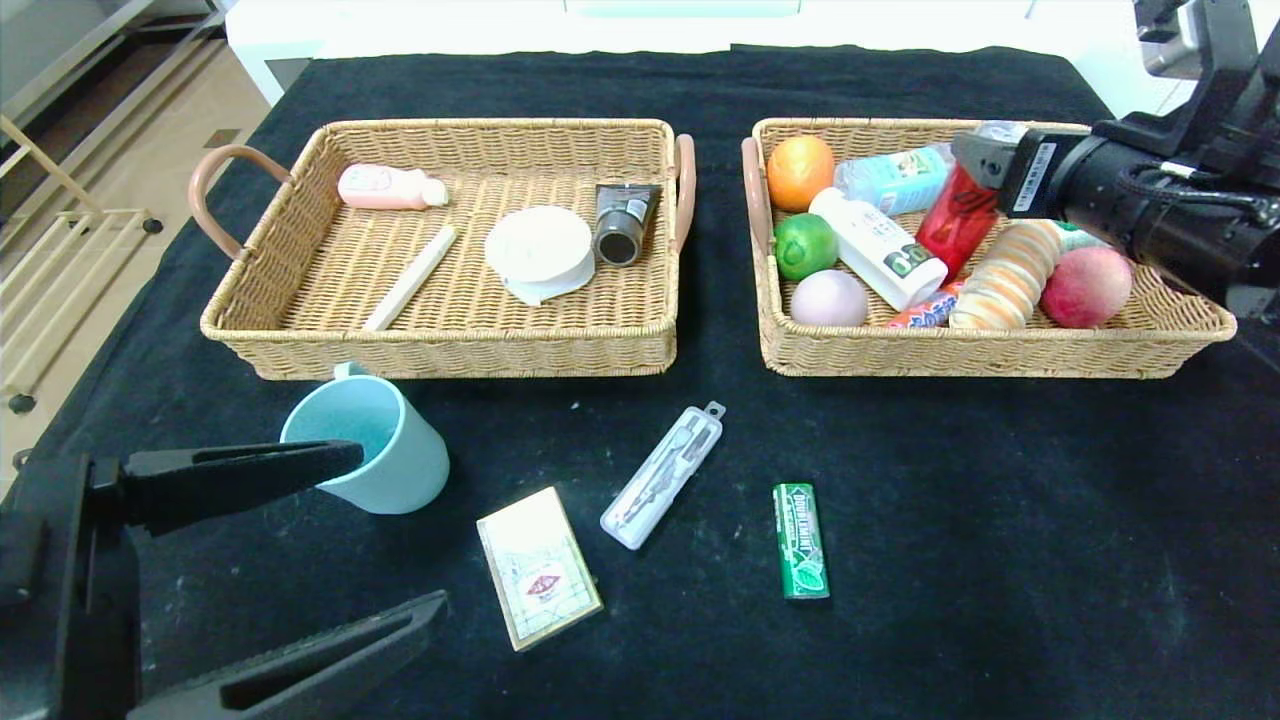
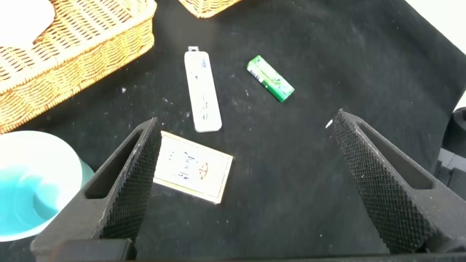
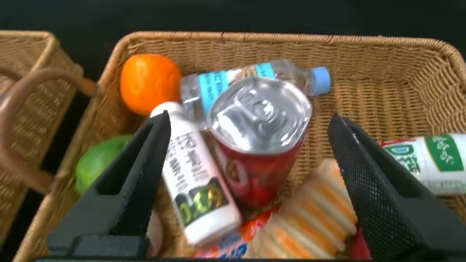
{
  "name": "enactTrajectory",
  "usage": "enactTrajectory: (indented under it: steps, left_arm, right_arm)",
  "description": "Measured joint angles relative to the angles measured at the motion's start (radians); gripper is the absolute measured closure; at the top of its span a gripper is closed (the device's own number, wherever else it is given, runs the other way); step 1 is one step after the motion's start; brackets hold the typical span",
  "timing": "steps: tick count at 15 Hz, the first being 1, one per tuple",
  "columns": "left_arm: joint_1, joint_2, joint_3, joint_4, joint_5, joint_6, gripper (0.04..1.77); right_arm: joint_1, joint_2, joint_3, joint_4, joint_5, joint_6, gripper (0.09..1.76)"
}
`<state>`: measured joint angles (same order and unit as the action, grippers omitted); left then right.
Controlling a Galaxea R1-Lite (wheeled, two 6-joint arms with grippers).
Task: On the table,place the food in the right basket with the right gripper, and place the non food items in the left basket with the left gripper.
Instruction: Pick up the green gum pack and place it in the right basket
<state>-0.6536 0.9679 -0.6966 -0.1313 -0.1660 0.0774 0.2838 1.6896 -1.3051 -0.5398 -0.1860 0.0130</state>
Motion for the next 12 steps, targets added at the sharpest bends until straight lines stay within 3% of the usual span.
enactTrajectory:
  steps: [6, 12]
  left_arm:
    - [0.0, -0.003, 0.0, 0.002, 0.0, 0.017, 0.09]
    - [0.0, -0.004, 0.002, -0.004, 0.001, 0.018, 0.09]
  right_arm:
    - [0.042, -0.21, 0.193, 0.162, -0.001, 0.0, 0.2]
    - [0.209, -0.322, 0.267, 0.452, -0.099, 0.005, 0.17]
